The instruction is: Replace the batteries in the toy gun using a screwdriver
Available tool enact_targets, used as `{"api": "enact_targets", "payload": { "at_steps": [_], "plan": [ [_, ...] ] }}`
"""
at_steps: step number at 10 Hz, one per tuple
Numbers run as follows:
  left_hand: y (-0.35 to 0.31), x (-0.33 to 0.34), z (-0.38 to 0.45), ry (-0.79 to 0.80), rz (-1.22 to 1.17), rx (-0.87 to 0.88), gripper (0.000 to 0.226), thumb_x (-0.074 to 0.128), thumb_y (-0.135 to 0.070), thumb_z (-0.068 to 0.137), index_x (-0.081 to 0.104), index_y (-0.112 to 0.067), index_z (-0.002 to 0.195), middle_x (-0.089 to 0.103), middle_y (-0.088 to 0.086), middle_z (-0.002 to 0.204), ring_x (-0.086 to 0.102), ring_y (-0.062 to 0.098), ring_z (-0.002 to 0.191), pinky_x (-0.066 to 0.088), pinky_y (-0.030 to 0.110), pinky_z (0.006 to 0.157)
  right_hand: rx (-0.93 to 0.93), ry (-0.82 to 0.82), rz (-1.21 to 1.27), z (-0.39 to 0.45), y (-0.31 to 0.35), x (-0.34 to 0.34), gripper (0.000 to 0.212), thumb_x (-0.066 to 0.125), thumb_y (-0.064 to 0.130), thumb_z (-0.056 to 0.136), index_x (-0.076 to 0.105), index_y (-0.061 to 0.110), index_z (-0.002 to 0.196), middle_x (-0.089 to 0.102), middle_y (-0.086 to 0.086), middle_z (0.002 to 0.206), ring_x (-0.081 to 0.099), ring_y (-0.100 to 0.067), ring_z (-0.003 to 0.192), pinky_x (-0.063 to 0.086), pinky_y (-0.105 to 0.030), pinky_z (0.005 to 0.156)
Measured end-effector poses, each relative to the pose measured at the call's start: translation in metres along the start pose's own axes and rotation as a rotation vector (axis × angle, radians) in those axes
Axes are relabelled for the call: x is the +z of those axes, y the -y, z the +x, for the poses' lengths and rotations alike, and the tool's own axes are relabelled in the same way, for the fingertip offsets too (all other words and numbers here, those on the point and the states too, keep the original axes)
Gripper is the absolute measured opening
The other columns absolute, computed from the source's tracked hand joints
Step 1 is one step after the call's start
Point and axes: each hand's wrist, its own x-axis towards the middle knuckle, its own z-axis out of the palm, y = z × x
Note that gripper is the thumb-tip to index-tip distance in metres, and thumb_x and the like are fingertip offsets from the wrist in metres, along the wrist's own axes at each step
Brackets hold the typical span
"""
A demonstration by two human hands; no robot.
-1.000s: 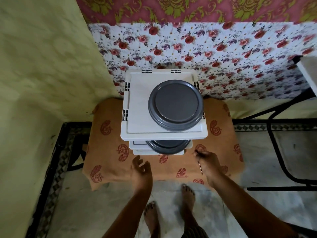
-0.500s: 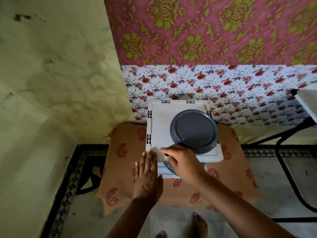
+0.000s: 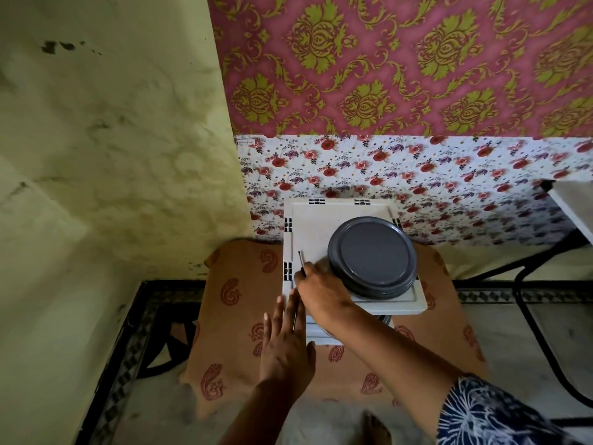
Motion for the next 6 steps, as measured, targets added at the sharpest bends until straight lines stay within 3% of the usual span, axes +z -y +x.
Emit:
{"api": "enact_targets", "payload": {
  "at_steps": [1, 2, 3, 4, 5, 6],
  "plan": [
    [0.003, -0.001, -0.001, 0.008, -0.002, 0.01, 0.082, 0.052, -0.038, 0.063, 0.033, -0.006, 0.136, 0.03, 0.004, 0.144, 0.029, 0.025, 0.131, 0.019, 0.043, 0.106, 0.022, 0.018, 0.062, -0.002, 0.0, 0.001, 0.033, 0.043, 0.005, 0.091, 0.049, 0.002, 0.123, 0.044, -0.02, 0.129, 0.043, -0.037, 0.119, 0.044, -0.042, 0.095],
    [0.004, -0.003, 0.0, 0.051, 0.008, 0.006, 0.102, 0.064, -0.037, 0.056, 0.024, -0.007, 0.145, 0.036, 0.006, 0.147, 0.029, 0.026, 0.133, 0.031, 0.044, 0.109, 0.038, 0.037, 0.186, -0.004, -0.002, -0.002, 0.03, 0.049, 0.006, 0.09, 0.053, 0.005, 0.119, 0.044, -0.017, 0.129, 0.048, -0.032, 0.116, 0.045, -0.04, 0.095],
    [0.004, -0.008, 0.0, 0.121, 0.012, 0.016, 0.106, 0.073, -0.038, 0.05, 0.03, -0.006, 0.142, 0.047, 0.008, 0.143, 0.042, 0.028, 0.131, 0.035, 0.042, 0.098, 0.035, 0.027, 0.236, -0.005, -0.005, -0.002, 0.032, 0.049, 0.004, 0.088, 0.054, 0.004, 0.119, 0.046, -0.017, 0.127, 0.049, -0.031, 0.115, 0.044, -0.039, 0.098],
    [0.002, -0.014, 0.0, 0.124, -0.005, -0.005, 0.099, 0.075, -0.038, 0.052, 0.038, -0.005, 0.138, 0.044, 0.01, 0.144, 0.044, 0.03, 0.131, 0.035, 0.043, 0.098, 0.033, 0.029, 0.267, -0.006, -0.008, 0.0, 0.032, 0.043, 0.003, 0.09, 0.053, 0.005, 0.121, 0.046, -0.016, 0.127, 0.048, -0.031, 0.117, 0.043, -0.039, 0.099],
    [-0.001, -0.025, 0.0, 0.151, -0.088, -0.024, 0.091, 0.056, -0.033, 0.083, -0.005, -0.007, 0.144, -0.009, 0.009, 0.153, 0.007, 0.033, 0.145, 0.003, 0.043, 0.111, 0.027, -0.014, 0.294, -0.015, -0.011, 0.002, 0.039, 0.044, 0.001, 0.088, 0.048, 0.008, 0.126, 0.046, -0.016, 0.129, 0.044, -0.03, 0.121, 0.041, -0.038, 0.1],
    [-0.009, -0.033, -0.008, 0.219, -0.07, -0.042, 0.075, 0.033, -0.033, 0.097, -0.03, -0.012, 0.132, -0.031, 0.008, 0.15, -0.03, 0.023, 0.136, -0.017, 0.037, 0.109, 0.074, -0.072, 0.379, -0.045, -0.013, 0.002, 0.042, 0.048, 0.0, 0.086, 0.048, 0.011, 0.127, 0.05, -0.013, 0.123, 0.047, -0.027, 0.116, 0.042, -0.035, 0.096]
  ]
}}
